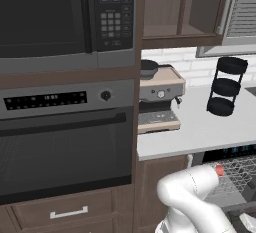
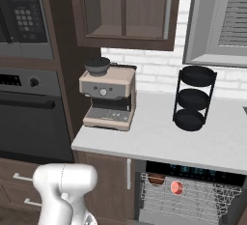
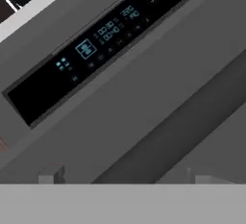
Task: Pick up the cup and bowl from the counter, place them in the dishwasher, and close the dishwasher door.
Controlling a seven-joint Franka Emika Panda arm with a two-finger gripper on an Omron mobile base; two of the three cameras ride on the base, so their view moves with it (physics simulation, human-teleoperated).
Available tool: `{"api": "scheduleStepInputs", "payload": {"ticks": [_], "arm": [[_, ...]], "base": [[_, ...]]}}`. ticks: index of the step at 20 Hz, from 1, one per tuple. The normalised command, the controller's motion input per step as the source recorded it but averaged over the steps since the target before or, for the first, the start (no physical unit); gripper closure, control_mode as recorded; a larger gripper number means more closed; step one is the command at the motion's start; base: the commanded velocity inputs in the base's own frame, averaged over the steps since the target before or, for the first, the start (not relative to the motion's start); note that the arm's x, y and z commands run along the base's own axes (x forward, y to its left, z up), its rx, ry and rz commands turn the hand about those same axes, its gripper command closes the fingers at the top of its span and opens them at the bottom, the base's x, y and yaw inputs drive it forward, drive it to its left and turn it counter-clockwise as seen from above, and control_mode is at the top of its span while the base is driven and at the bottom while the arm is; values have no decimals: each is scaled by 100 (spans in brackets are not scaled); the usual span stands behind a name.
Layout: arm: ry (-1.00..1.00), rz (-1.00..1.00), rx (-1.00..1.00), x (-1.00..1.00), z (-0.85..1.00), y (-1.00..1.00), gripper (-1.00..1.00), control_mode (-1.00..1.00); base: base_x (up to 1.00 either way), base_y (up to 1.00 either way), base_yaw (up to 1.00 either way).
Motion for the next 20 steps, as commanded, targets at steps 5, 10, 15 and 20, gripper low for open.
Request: {"api": "scheduleStepInputs", "payload": {"ticks": [5,10,15,20], "arm": [[-12,1,22,100,23,4,-100,-100],[-9,2,25,100,21,0,-100,-100],[-5,0,22,100,4,0,-100,-100],[3,0,19,100,-20,-9,-100,-100]], "base": [[0,0,0],[0,0,0],[0,0,0],[0,0,0]]}}
